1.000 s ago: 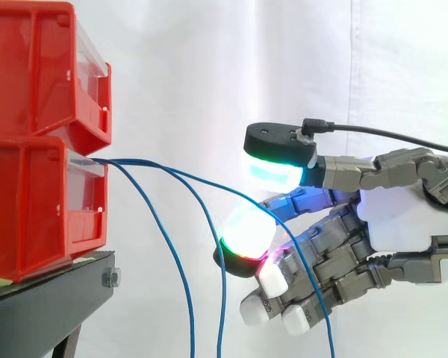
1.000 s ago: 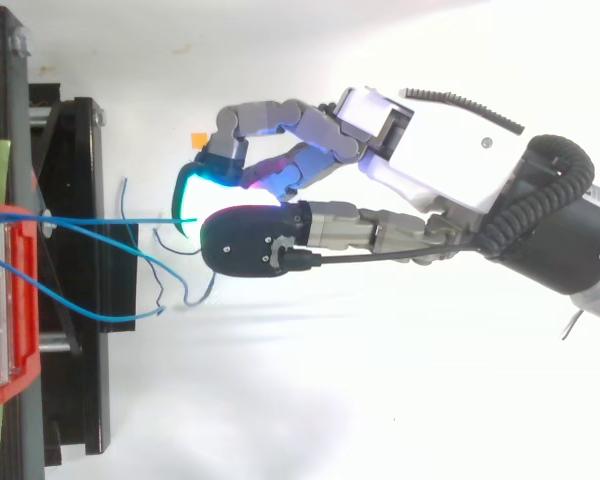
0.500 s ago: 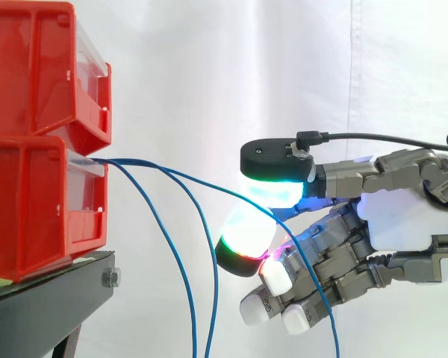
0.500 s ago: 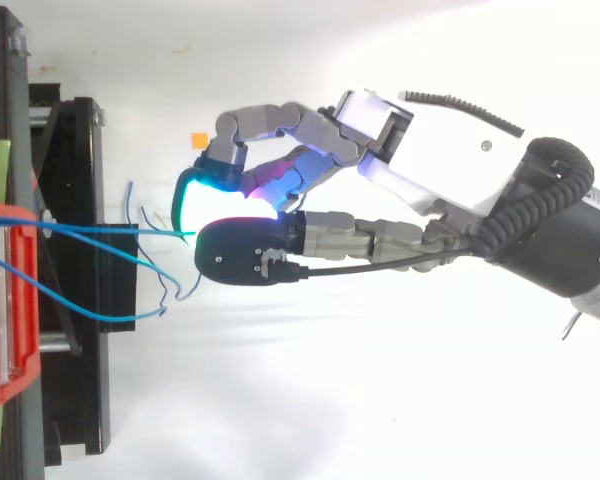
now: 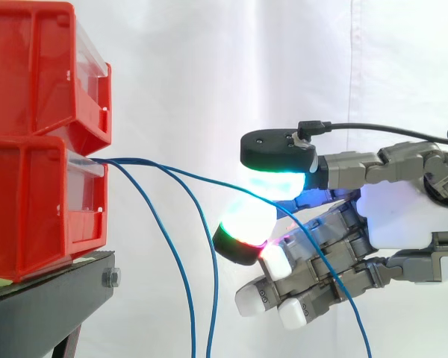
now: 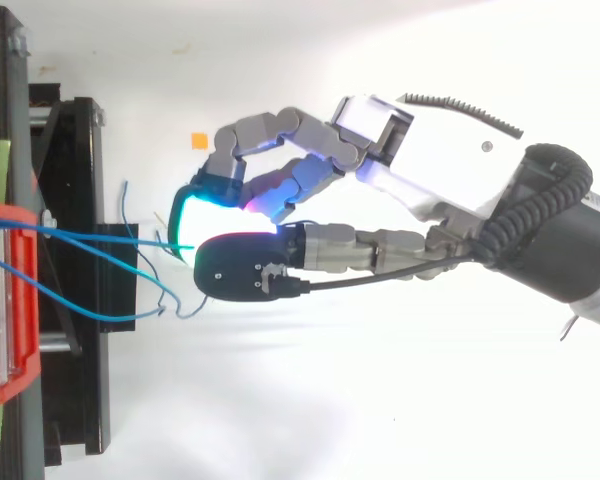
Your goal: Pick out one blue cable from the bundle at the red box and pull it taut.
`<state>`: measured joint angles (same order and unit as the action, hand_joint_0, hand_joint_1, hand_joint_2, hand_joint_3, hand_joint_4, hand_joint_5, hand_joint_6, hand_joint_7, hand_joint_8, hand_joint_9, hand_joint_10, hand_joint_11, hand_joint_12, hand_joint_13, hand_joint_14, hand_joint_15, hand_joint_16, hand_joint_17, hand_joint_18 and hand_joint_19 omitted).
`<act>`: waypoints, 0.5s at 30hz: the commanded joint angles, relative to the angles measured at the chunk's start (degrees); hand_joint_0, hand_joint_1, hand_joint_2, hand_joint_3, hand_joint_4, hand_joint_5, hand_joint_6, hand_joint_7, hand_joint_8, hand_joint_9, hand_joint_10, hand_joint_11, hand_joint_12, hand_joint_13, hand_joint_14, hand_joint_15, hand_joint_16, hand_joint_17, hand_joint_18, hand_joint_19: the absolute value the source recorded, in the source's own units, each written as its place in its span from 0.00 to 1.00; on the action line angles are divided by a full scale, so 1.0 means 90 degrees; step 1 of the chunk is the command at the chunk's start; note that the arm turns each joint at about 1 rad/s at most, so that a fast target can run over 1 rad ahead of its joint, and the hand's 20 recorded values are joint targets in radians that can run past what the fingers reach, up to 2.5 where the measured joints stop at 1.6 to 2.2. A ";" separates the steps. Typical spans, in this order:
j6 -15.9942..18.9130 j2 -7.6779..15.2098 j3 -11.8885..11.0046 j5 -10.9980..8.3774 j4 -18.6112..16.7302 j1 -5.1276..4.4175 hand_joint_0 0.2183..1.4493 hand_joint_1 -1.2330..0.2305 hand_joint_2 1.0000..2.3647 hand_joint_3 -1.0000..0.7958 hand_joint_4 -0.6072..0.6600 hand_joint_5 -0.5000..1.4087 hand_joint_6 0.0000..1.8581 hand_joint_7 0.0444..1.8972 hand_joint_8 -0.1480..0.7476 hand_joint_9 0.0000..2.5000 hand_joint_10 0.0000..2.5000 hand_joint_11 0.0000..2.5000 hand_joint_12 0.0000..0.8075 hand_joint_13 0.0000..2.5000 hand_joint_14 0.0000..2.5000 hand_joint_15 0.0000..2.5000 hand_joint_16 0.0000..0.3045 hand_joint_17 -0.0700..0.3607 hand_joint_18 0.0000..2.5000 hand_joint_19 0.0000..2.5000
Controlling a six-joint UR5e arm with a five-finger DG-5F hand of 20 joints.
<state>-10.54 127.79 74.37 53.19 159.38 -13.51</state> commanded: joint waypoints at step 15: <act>0.0575 0.0000 -0.0001 0.0047 0.0035 -0.0062 0.29 0.39 0.01 0.36 0.60 0.17 0.47 0.55 0.48 0.45 0.01 0.29 0.43 0.33 0.00 0.11 0.18 0.44 0.31 0.21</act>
<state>-5.48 127.79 74.36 53.56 159.67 -14.03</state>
